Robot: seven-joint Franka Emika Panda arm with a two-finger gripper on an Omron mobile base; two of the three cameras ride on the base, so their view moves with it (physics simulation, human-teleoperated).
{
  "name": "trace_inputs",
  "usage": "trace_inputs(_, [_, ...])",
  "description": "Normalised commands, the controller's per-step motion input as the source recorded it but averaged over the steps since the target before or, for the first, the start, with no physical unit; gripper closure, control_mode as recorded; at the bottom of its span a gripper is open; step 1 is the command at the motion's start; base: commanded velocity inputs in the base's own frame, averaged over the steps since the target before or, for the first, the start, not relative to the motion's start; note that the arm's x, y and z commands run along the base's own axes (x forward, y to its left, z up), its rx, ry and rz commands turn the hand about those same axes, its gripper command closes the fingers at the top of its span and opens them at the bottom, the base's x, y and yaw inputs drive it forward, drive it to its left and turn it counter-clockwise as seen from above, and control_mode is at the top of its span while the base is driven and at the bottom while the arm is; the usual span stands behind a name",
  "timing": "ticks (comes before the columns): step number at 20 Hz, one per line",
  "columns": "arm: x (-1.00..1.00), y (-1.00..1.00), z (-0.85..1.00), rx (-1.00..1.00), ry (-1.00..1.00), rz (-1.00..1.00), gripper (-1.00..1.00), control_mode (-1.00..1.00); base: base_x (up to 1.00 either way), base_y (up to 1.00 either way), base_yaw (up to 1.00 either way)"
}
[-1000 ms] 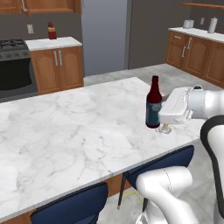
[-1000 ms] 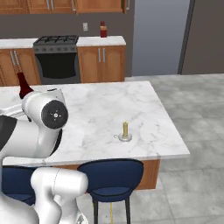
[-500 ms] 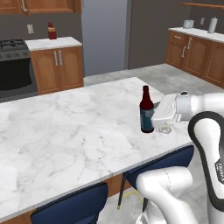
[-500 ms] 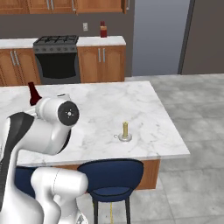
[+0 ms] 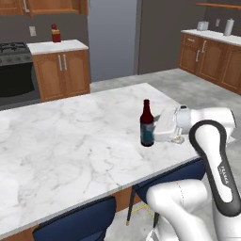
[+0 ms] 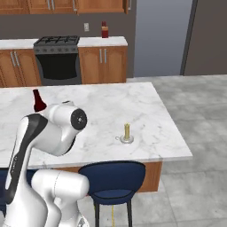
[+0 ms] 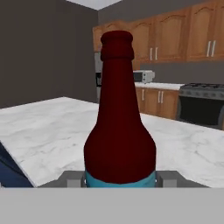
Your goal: Get the candle and the beer from the cabinet and move them to the dining counter.
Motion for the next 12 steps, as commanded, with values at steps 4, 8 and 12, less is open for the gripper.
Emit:
trace_inputs(4, [0.07, 0.01, -0.44, 0.05, -0.07, 0.13, 1.0, -1.0, 0.0, 0.0, 0.0])
trace_inputs(8, [0.05, 0.07, -0.36, 0.0, -0.04, 0.14, 1.0, -1.0, 0.0, 0.0, 0.0])
trace_inputs(12, [0.06, 0.24, -0.25, 0.0, -0.02, 0.14, 1.0, -1.0, 0.0, 0.0, 0.0])
